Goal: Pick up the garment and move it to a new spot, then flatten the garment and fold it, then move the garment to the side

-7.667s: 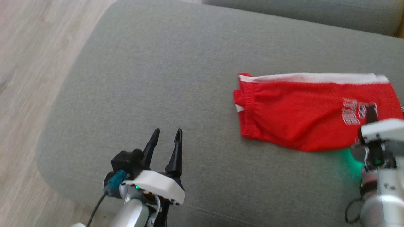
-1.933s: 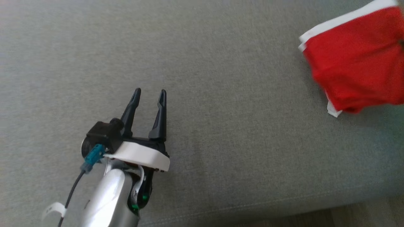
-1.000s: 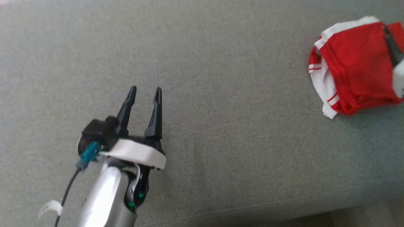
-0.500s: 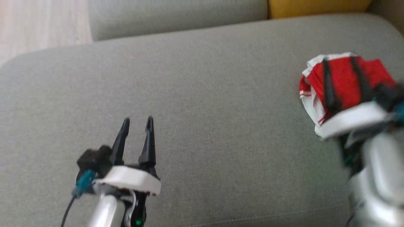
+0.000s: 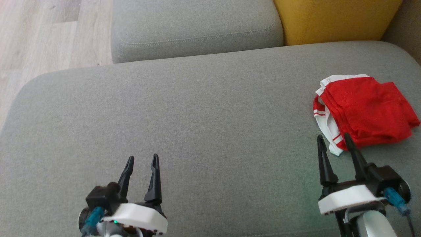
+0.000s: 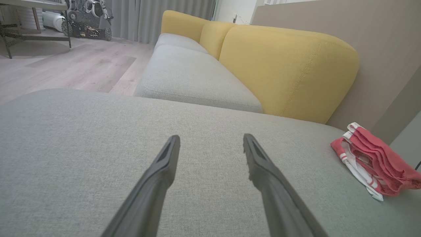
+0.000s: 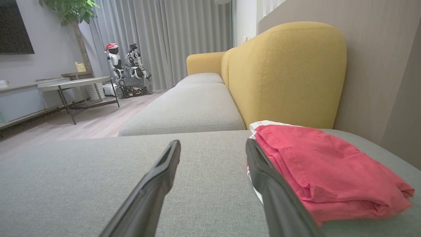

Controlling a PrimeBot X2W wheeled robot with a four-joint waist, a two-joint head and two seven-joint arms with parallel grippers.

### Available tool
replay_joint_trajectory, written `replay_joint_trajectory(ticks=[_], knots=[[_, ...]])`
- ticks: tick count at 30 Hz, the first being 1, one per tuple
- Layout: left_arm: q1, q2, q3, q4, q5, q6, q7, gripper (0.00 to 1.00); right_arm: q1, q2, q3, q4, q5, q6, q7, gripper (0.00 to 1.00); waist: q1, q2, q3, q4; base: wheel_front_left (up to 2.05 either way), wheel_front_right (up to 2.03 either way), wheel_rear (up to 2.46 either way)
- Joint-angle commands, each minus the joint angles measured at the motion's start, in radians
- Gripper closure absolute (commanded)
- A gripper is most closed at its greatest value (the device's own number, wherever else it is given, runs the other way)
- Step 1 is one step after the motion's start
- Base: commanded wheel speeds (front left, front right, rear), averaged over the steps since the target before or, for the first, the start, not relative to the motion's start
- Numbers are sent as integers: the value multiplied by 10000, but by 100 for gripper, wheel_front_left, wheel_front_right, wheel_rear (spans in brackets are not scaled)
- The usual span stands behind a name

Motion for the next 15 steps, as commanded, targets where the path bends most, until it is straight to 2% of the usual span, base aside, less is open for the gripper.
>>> replay_joint_trajectory(ticks=[1, 10, 13, 15], knots=[[-290, 3, 394, -367, 95, 63, -57, 0, -284, -23, 200, -335, 36, -9, -134, 0, 1, -1, 5, 2, 0, 0, 0], [-94, 3, 363, -721, 657, 173, -57, 0, 10, -20, 509, -378, -201, -9, -224, 0, 1, -1, 18, 25, 0, 0, 0], [-93, 3, 423, -888, 840, 354, -57, 0, 17, -20, 494, -385, -202, -9, -226, 0, 1, -1, 34, 32, 0, 0, 0], [-3, 3, 318, -777, 635, 219, -57, 0, 11, -19, 505, -381, -201, -9, -227, 0, 1, -1, 29, 25, 0, 0, 0]])
